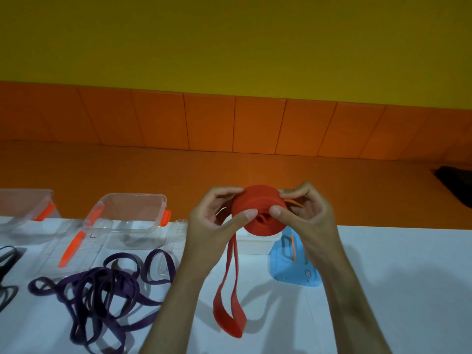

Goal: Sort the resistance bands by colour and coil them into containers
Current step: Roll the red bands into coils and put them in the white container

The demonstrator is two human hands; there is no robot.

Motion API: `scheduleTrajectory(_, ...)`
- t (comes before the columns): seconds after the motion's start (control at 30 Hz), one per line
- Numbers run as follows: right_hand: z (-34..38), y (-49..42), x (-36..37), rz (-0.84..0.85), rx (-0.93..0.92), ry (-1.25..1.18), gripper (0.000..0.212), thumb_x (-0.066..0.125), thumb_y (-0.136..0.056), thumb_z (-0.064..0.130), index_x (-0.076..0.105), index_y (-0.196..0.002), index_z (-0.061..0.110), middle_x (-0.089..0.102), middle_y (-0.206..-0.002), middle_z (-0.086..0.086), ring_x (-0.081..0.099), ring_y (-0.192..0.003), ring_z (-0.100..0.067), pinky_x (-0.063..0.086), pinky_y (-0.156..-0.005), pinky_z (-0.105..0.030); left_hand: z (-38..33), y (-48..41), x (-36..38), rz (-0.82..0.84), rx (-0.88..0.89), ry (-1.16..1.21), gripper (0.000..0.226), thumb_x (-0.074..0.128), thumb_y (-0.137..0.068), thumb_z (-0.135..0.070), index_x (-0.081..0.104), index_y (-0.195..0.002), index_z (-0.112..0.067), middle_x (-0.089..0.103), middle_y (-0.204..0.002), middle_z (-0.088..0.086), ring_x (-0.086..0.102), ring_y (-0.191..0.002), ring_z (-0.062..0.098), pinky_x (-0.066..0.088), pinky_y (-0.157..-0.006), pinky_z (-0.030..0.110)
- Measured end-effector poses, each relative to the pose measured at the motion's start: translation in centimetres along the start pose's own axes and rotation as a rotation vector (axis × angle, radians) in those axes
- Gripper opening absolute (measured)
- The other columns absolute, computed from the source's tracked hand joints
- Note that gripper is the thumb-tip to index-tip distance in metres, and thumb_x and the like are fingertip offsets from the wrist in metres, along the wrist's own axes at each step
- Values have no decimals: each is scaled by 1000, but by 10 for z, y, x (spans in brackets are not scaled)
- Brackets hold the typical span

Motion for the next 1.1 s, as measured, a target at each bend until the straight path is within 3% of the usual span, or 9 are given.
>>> scheduleTrajectory(0.13,0,1,-3,-60,-35,0,41,95,-73,44,72,-104,29,75,-115,0,73,-111,-26,65,-83,-36,3,-4,0,60,-44,-11,33,88,-79,-36,78,-110,-35,76,-125,-6,71,-121,16,61,-95,29)
scheduleTrajectory(0.23,-8,3,-4,25,28,5,38,88,-80,38,72,-114,34,72,-121,4,70,-117,-26,64,-87,-38,3,-5,-6,114,-67,-50,41,90,-80,-39,79,-119,-36,78,-121,-3,73,-117,21,61,-95,30)
scheduleTrajectory(0.4,-8,4,-1,20,59,75,34,91,-73,43,67,-97,35,73,-120,3,70,-116,-23,66,-83,-45,3,3,0,80,-33,-56,42,90,-77,-48,79,-116,-40,78,-118,-8,74,-114,14,61,-92,25)
scheduleTrajectory(0.53,-5,7,5,-56,3,37,33,89,-76,40,71,-103,36,72,-116,5,69,-116,-22,65,-85,-42,10,5,0,142,-114,-43,51,88,-80,-36,72,-126,-49,73,-129,-13,70,-120,11,61,-89,23)
scheduleTrajectory(0.63,-9,9,10,-2,64,-16,31,83,-81,41,72,-108,35,71,-117,7,68,-116,-19,63,-84,-37,12,5,-3,168,-125,-42,58,90,-80,-32,70,-132,-48,71,-133,-12,68,-124,14,62,-91,28)
scheduleTrajectory(0.77,-9,9,5,16,119,41,32,87,-73,45,67,-95,34,72,-111,3,70,-112,-23,64,-82,-42,5,5,-3,97,-69,-69,59,95,-72,-46,70,-126,-46,74,-124,-14,70,-119,8,60,-90,22)
scheduleTrajectory(0.87,-6,9,3,-13,77,66,37,91,-71,43,62,-93,32,73,-110,-1,72,-108,-24,65,-82,-48,2,8,3,53,-21,-69,45,93,-73,-45,72,-113,-47,75,-117,-16,72,-112,6,59,-86,18)
scheduleTrajectory(1.0,-3,11,5,-95,12,13,41,89,-77,44,70,-112,36,71,-120,2,70,-116,-22,64,-82,-37,1,8,6,107,-23,-56,44,89,-82,-38,72,-119,-55,73,-125,-20,71,-117,5,60,-88,20)
scheduleTrajectory(1.1,-3,13,8,-25,32,10,39,86,-80,52,73,-113,37,73,-120,6,70,-117,-19,62,-84,-32,1,6,0,134,-34,-56,47,87,-80,-40,73,-123,-54,74,-126,-17,71,-120,9,60,-92,24)
Point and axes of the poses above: each hand's wrist, its own y-axis away from the middle knuckle, its own x-axis out of the palm, z = x × y, the point moved 4 cm from there along -y, towards the middle knuckle
